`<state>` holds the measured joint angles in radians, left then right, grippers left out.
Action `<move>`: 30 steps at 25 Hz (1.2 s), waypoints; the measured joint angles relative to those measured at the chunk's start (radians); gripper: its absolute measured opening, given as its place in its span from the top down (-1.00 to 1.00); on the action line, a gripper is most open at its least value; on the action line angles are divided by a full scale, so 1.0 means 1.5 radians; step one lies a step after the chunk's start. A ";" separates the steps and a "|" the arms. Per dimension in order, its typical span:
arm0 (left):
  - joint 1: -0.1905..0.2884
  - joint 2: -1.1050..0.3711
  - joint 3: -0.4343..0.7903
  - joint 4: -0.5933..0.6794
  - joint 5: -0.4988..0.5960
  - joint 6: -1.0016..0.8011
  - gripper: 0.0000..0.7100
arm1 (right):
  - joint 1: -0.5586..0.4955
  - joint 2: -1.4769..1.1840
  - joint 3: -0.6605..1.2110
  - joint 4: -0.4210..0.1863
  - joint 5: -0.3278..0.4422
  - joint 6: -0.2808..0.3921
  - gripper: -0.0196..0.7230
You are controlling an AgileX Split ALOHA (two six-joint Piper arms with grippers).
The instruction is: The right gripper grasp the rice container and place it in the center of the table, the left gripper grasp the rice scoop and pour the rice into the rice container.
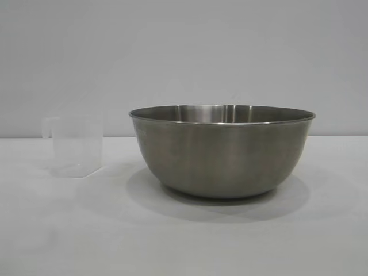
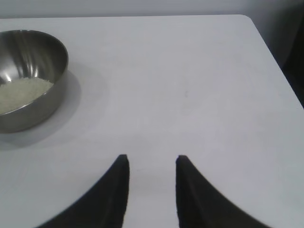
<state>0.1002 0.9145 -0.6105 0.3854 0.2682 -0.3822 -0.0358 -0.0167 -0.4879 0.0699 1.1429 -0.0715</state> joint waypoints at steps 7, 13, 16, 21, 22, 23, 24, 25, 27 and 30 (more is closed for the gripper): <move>-0.072 -0.147 0.000 -0.057 0.243 0.051 0.28 | 0.000 0.000 0.000 0.000 0.000 0.000 0.32; -0.083 -0.247 0.000 -0.167 0.418 0.206 0.28 | 0.000 0.000 0.000 0.000 0.000 0.000 0.32; -0.085 -0.305 0.000 -0.210 0.483 0.267 0.28 | 0.000 0.000 0.000 0.000 0.000 0.000 0.32; -0.088 -0.385 0.000 -0.282 0.556 0.312 0.28 | 0.000 0.000 0.000 0.000 0.000 0.000 0.32; -0.088 -0.398 0.000 -0.284 0.570 0.314 0.28 | 0.000 0.000 0.000 0.000 0.000 0.000 0.32; -0.088 -0.411 0.000 -0.286 0.580 0.314 0.28 | 0.000 0.000 0.000 0.000 0.000 0.000 0.32; -0.088 -0.420 0.000 -0.286 0.586 0.314 0.28 | 0.000 0.000 0.000 0.000 0.000 0.000 0.32; -0.089 -0.431 0.000 -0.286 0.593 0.314 0.28 | 0.000 0.000 0.000 0.000 0.000 0.000 0.32; -0.089 -0.450 0.000 -0.286 0.598 0.314 0.28 | 0.000 0.000 0.000 0.000 0.000 0.000 0.32; -0.089 -0.492 0.028 -0.287 0.596 0.317 0.28 | 0.000 0.000 0.000 0.000 0.000 0.000 0.32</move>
<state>-0.0329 0.1762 -0.5681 -0.0448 1.1616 0.0935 -0.0358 -0.0167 -0.4879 0.0699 1.1429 -0.0715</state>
